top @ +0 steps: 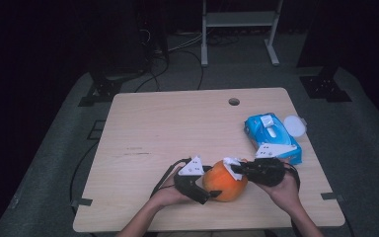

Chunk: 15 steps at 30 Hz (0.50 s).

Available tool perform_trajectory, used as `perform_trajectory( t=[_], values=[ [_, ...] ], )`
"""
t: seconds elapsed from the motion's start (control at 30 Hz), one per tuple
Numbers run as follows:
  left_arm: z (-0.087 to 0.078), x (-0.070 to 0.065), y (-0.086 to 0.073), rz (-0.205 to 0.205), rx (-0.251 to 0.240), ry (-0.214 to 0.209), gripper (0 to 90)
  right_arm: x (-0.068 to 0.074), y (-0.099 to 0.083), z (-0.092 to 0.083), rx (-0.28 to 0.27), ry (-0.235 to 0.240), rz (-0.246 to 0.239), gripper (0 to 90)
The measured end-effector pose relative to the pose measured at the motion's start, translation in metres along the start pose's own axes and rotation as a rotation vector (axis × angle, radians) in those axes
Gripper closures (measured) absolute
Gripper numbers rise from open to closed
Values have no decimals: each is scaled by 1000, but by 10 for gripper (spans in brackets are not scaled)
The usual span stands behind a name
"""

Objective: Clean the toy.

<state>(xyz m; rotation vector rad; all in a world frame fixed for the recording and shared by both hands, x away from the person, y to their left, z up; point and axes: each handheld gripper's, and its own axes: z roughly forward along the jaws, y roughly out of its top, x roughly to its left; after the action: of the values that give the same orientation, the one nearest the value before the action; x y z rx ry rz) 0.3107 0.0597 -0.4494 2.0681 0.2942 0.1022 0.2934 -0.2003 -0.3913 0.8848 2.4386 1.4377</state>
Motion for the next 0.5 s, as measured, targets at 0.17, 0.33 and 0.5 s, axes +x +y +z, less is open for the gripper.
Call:
perform_trajectory(
  t=[0.17, 0.33, 0.5],
  values=[
    [-5, 2, 2, -13, -43, 11, 224, -12, -3, -2, 3, -41, 7, 805],
    [-4, 1, 4, -27, -67, 8, 243, -33, -16, -8, -6, -52, 104, 813],
    [-12, -2, 13, -47, -124, -14, 276, -13, -2, -9, -39, -5, 58, 823]
  ],
)
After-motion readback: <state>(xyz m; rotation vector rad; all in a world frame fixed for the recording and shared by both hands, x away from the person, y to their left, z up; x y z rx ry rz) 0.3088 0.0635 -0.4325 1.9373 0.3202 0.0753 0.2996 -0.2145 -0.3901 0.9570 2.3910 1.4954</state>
